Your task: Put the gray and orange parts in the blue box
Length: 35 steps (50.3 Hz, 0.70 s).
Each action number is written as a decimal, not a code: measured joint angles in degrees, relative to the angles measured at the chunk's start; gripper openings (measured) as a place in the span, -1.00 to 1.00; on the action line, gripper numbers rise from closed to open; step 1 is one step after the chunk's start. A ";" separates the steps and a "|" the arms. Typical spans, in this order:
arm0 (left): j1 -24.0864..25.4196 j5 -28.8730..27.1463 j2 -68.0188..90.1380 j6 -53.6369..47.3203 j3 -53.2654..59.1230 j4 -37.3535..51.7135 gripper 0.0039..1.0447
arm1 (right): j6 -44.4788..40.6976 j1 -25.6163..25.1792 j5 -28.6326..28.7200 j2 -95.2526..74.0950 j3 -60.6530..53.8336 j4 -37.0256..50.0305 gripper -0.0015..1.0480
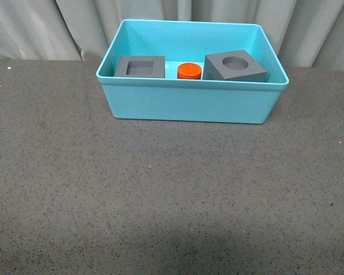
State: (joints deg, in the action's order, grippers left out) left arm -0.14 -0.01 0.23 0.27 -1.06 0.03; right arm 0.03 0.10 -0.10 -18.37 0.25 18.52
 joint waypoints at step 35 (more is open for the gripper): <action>0.00 0.00 0.00 0.00 0.00 0.00 0.88 | -0.07 0.00 0.22 17.99 0.04 -18.16 -0.90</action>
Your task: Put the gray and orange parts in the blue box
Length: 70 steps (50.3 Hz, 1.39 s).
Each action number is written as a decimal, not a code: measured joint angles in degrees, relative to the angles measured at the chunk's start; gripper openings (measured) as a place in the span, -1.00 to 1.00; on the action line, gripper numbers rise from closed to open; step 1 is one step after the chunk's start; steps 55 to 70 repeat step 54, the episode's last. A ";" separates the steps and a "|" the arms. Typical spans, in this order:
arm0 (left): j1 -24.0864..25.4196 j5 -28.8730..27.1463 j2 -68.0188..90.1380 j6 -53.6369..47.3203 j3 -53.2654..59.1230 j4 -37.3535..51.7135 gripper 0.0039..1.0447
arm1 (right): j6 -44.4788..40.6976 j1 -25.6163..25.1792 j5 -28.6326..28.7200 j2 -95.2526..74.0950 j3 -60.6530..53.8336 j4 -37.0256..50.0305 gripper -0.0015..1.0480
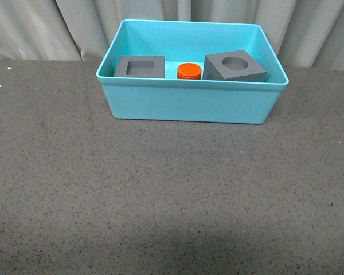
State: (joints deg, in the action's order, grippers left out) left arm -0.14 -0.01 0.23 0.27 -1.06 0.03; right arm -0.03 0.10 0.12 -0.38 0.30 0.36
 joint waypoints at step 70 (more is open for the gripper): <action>0.00 0.00 0.00 0.00 0.00 0.00 0.88 | 0.02 0.00 -0.02 0.13 0.00 -0.26 0.81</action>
